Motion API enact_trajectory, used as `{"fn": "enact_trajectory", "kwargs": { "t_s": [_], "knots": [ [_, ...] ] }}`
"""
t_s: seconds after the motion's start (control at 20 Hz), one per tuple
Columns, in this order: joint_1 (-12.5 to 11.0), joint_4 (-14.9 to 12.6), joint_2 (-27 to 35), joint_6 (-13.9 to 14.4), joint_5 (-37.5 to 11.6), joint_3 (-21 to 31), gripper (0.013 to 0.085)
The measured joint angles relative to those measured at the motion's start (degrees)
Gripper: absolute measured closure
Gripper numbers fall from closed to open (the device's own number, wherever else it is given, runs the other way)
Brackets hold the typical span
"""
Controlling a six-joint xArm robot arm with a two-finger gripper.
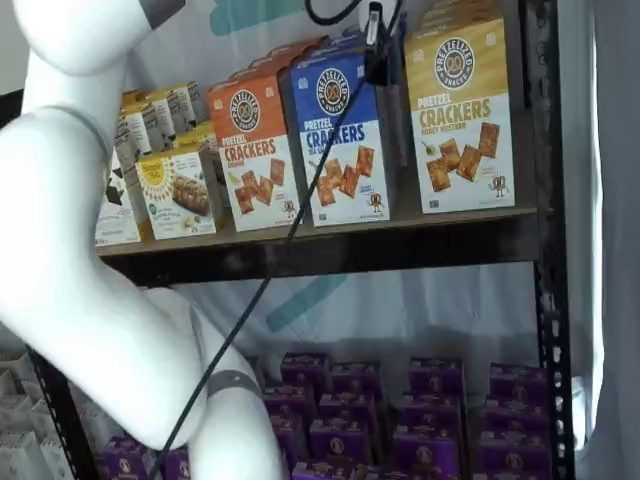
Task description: Retrieve the yellow and white box located on the top shelf, the sixth one from the left
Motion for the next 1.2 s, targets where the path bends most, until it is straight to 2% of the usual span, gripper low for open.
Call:
{"fn": "enact_trajectory", "kwargs": {
  "t_s": [0.3,0.55,0.95,1.2],
  "knots": [
    [0.4,0.3,2.6,-1.5,-3.7,-1.4,0.0130],
    [2.0,-0.9,4.9,-2.0,-6.5,-2.7,0.0130],
    [4.5,-3.2,7.4,-1.6,-9.5,-4.4,0.0130],
    [5.8,-4.8,9.1,-0.7,-9.4,-6.4,0.0130]
  ]
}}
